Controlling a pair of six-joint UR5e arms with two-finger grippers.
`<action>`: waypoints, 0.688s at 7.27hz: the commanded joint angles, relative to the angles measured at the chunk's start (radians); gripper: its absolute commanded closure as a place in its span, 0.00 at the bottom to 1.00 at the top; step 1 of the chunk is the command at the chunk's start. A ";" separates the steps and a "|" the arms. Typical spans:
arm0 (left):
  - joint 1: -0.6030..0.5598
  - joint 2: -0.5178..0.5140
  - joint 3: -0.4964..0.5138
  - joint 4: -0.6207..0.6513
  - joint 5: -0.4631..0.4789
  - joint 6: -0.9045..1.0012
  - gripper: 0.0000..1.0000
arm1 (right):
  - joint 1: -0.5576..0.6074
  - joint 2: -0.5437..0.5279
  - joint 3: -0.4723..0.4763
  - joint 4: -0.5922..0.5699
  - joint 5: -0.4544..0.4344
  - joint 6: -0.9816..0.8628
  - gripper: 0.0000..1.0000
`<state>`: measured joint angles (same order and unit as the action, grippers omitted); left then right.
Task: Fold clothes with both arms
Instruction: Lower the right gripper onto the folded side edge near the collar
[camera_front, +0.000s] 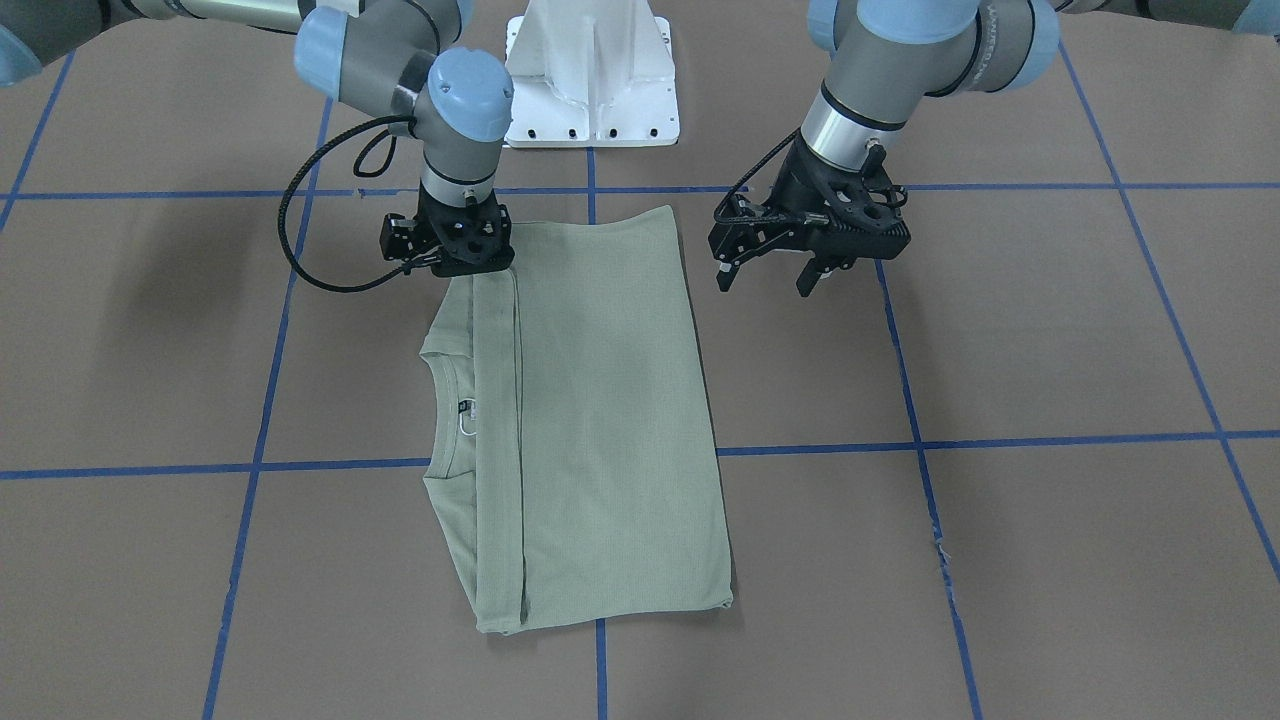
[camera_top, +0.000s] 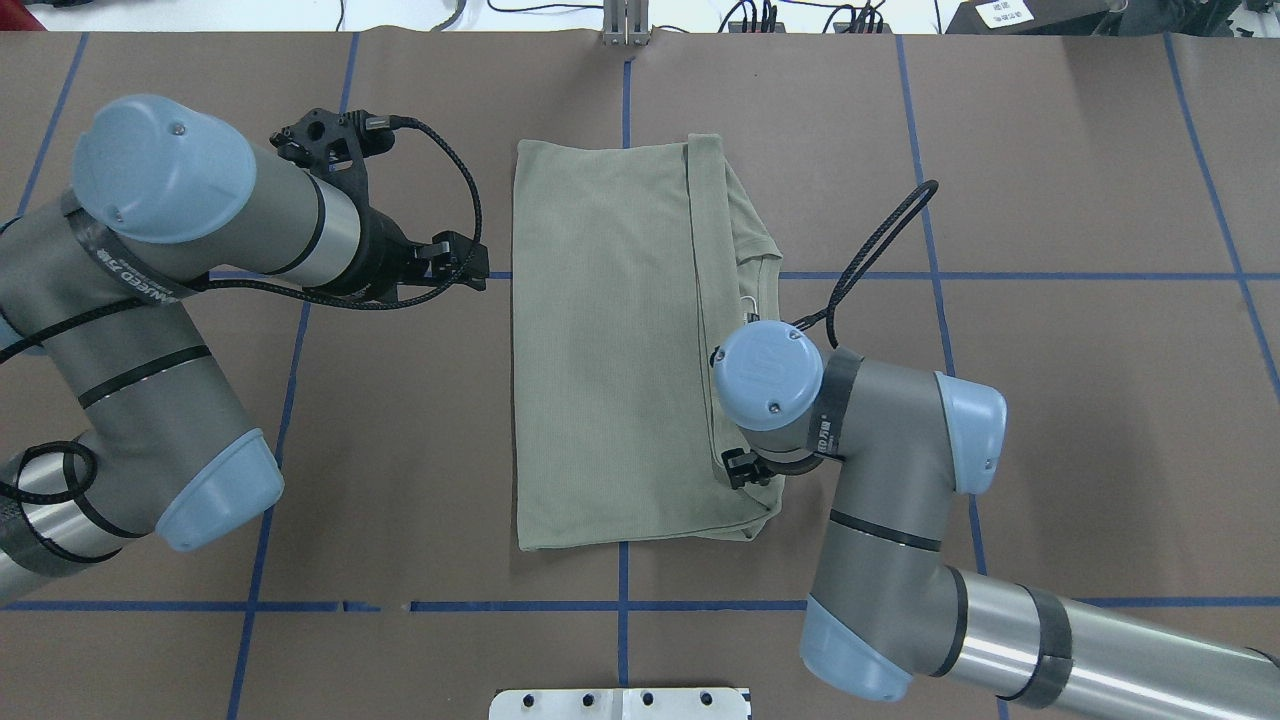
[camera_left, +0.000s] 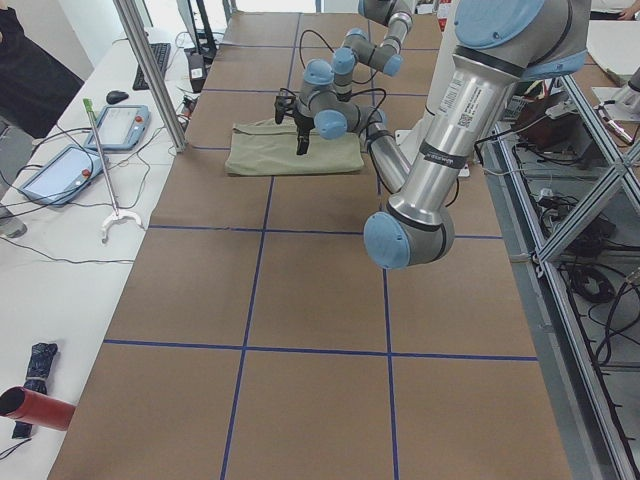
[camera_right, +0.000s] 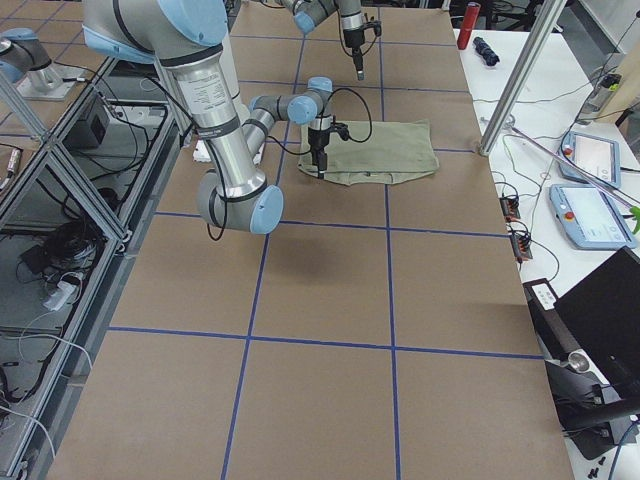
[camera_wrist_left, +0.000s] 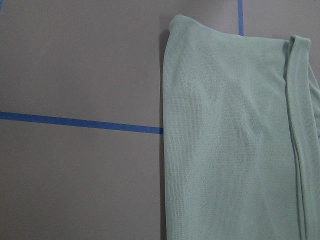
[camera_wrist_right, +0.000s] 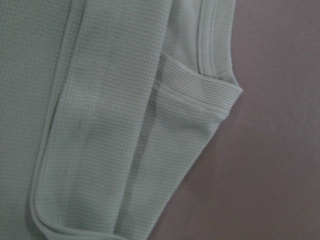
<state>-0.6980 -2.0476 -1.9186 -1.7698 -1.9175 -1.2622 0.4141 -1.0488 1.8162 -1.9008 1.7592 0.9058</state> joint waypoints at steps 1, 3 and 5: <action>0.000 -0.005 0.000 0.000 0.000 0.001 0.00 | 0.015 -0.089 0.122 -0.003 0.000 -0.024 0.00; 0.002 -0.006 0.000 0.000 0.000 0.004 0.00 | 0.035 -0.032 0.114 0.041 0.003 -0.024 0.00; 0.002 -0.002 0.001 0.000 0.000 0.010 0.00 | 0.037 0.031 0.024 0.208 0.000 -0.021 0.00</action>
<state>-0.6965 -2.0520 -1.9187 -1.7702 -1.9175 -1.2553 0.4479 -1.0577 1.8949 -1.7923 1.7611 0.8835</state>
